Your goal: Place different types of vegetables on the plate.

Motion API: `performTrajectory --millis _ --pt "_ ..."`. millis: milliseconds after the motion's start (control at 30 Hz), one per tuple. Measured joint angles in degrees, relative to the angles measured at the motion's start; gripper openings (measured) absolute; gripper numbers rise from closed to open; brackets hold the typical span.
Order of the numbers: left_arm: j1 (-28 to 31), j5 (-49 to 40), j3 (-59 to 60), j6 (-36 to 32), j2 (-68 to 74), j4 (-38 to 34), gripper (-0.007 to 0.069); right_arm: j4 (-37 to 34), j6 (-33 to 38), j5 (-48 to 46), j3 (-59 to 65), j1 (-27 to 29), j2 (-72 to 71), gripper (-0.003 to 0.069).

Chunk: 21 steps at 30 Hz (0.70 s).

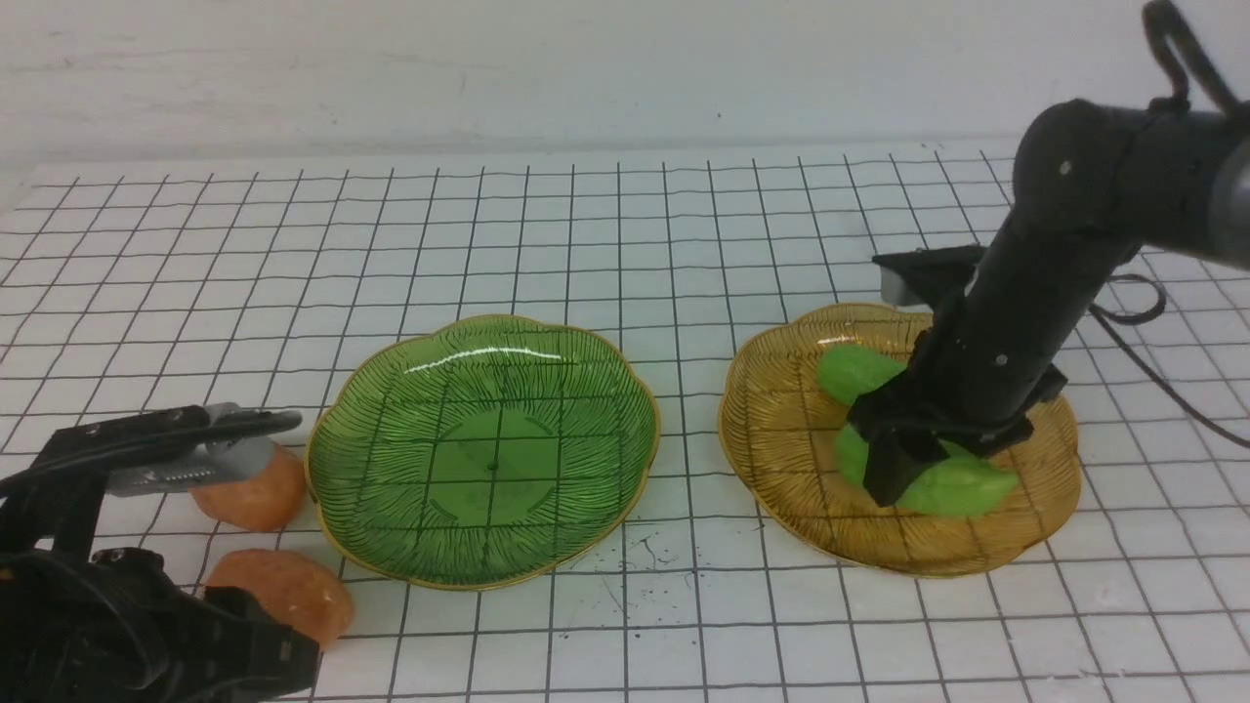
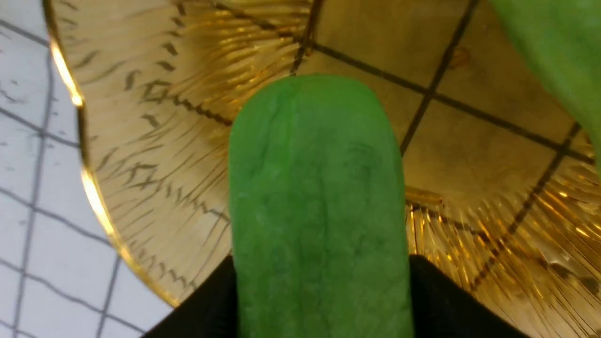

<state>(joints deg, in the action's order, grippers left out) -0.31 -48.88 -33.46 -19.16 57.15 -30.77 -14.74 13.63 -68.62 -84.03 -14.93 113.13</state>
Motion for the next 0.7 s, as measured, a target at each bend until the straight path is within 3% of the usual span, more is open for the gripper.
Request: performTrajectory --millis 167,233,467,633,700 --pt "0.0 1.71 -0.67 0.0 0.0 0.95 0.0427 5.04 -7.27 -0.62 -0.14 -0.28 0.73 0.0629" --pt "0.0 2.62 -0.92 0.04 0.0 1.25 0.0475 7.38 -10.15 -1.11 -1.03 -0.28 0.73 0.0668" --pt "0.0 6.52 -1.04 1.8 0.05 6.85 0.0596 9.77 -14.36 -1.16 -1.95 -0.28 -1.23 0.0691" --pt "0.0 8.0 -1.04 16.81 0.05 11.69 0.06 8.55 -14.42 -1.23 -1.95 -0.28 -4.35 0.0679" --pt "0.0 7.53 -1.04 25.69 0.4 11.88 0.0589 8.49 -14.29 -1.35 -2.01 -0.28 -4.97 0.0669"
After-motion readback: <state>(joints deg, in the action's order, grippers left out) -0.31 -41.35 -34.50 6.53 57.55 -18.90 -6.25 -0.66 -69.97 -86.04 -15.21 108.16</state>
